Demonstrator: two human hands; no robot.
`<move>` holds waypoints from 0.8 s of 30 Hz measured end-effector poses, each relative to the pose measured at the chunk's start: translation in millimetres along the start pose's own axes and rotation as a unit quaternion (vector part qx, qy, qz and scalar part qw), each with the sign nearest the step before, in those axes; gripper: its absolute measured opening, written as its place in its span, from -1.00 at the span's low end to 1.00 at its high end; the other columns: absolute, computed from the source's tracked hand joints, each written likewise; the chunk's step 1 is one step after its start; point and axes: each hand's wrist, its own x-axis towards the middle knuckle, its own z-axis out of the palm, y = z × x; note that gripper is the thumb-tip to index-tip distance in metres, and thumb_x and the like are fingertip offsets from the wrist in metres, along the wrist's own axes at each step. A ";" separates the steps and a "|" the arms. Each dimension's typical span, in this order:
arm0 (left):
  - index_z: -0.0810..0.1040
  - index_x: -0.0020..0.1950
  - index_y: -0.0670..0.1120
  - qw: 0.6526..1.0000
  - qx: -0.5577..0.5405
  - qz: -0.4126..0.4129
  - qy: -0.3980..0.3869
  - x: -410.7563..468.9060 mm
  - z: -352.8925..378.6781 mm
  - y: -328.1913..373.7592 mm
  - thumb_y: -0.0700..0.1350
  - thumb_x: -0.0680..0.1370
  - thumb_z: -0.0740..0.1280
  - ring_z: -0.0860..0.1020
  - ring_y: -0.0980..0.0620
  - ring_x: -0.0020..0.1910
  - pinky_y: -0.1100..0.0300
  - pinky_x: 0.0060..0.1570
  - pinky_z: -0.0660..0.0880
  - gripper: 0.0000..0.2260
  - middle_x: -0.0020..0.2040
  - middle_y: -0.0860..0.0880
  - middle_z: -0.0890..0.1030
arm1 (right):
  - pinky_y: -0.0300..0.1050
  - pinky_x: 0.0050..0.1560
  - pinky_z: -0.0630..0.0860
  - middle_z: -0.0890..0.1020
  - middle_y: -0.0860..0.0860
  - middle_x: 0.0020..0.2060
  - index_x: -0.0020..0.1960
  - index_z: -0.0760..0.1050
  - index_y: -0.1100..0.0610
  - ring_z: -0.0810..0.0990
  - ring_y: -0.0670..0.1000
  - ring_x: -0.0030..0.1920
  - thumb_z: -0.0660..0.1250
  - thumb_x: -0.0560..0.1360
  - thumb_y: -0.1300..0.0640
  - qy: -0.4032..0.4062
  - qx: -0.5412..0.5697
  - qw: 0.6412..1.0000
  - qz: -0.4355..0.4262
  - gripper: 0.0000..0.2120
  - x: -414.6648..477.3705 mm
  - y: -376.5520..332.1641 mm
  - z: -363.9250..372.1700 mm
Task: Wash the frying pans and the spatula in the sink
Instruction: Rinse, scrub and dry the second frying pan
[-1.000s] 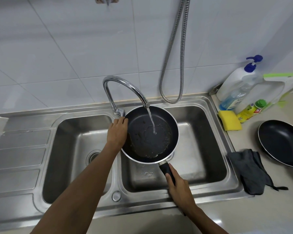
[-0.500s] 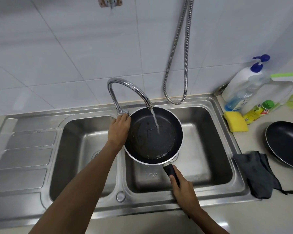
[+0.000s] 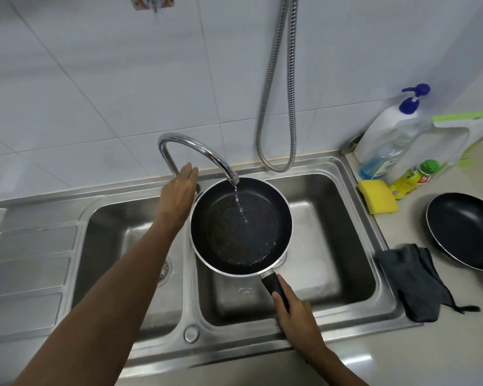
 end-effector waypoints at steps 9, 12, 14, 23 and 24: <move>0.35 0.51 -0.19 0.993 -0.079 -0.062 0.055 -13.6 17.9 11.1 -0.36 0.57 0.32 0.37 -0.24 0.48 -0.17 0.30 0.49 -0.50 0.54 -0.22 0.33 | 0.01 0.20 0.53 0.65 -0.04 0.24 0.54 0.13 -0.37 0.62 0.12 0.17 0.13 0.67 -0.16 0.008 -0.005 1.000 -0.002 -0.53 -0.2 1.0 2.6; 0.48 0.35 -0.18 0.972 -0.170 -0.089 0.138 -74.9 17.9 51.1 -0.22 0.58 0.33 0.52 -0.15 0.23 0.01 0.20 0.49 -0.67 0.32 -0.17 0.53 | 0.02 0.16 0.55 0.67 -0.01 0.21 0.54 0.16 -0.35 0.64 0.13 0.16 0.14 0.66 -0.16 0.018 0.001 1.000 -0.008 -0.54 -4.1 -0.1 3.2; 0.50 0.21 -0.08 0.946 -0.270 -0.144 0.109 -131.7 14.2 89.5 -0.12 0.58 0.37 0.56 0.04 -0.04 0.20 -0.03 0.50 -0.78 0.04 -0.02 0.60 | 0.01 0.15 0.56 0.68 0.00 0.21 0.55 0.19 -0.29 0.64 0.14 0.17 0.15 0.66 -0.14 0.025 0.003 1.000 -0.008 -0.53 -8.7 -1.0 3.0; 0.66 -0.14 -0.17 0.725 -0.547 -0.320 -0.271 -206.9 29.4 189.9 0.28 0.58 0.25 0.62 0.10 -0.27 0.37 -0.32 0.51 -0.48 -0.22 -0.06 0.68 | 0.04 0.17 0.58 0.67 -0.05 0.18 0.45 0.26 -0.32 0.66 0.03 0.13 0.03 0.69 -0.04 0.040 0.071 0.997 0.008 -0.64 -40.1 -12.9 -5.0; 0.69 -0.12 -0.16 0.663 -0.594 -0.354 -0.285 -201.5 28.1 197.0 0.32 0.54 0.29 0.64 0.10 -0.26 0.34 -0.28 0.52 -0.46 -0.22 -0.04 0.70 | 0.05 0.14 0.60 0.68 -0.03 0.15 0.39 0.27 -0.32 0.66 0.01 0.09 0.02 0.69 -0.03 0.035 0.089 0.995 0.019 -0.67 -43.6 -15.8 -5.3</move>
